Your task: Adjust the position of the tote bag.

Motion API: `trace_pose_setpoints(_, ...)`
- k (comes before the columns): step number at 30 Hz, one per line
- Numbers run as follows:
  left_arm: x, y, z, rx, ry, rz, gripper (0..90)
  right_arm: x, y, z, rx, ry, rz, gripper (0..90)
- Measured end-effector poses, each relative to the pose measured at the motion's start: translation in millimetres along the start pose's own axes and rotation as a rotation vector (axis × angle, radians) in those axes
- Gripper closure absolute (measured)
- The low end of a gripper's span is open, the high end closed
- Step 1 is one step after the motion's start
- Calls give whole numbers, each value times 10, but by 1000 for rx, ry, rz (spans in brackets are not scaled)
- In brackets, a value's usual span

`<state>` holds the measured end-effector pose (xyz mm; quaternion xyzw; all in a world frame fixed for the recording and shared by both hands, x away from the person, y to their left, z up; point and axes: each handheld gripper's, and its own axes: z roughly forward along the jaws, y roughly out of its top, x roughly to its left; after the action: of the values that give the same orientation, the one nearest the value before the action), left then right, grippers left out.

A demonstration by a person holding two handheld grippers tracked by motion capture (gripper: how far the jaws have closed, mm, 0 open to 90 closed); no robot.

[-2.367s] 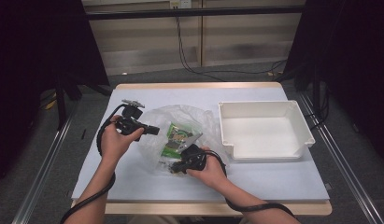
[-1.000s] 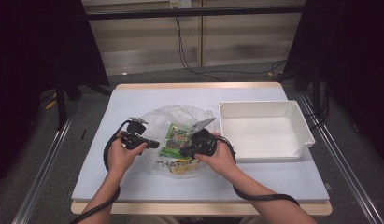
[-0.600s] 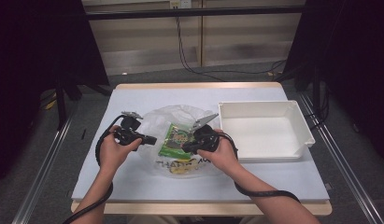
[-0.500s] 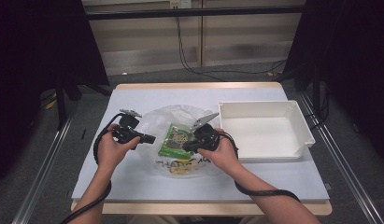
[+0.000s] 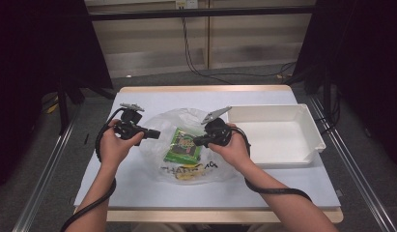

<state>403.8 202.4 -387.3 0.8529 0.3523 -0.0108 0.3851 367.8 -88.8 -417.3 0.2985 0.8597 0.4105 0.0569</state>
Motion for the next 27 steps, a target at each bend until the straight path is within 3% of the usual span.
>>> trace_pose_setpoints(7,56,115,276,34,33,36,900,-199,92,-46,-1,-55,24,889)
trace_pose_setpoints(8,75,128,325,14,35,30,900,-216,102,-54,-1,-54,31,889)
trace_pose_setpoints(17,277,153,639,27,57,1,900,-472,119,-52,24,-110,61,889)
trace_pose_setpoints(27,473,166,852,19,97,-33,900,-678,82,-24,30,-150,126,889)
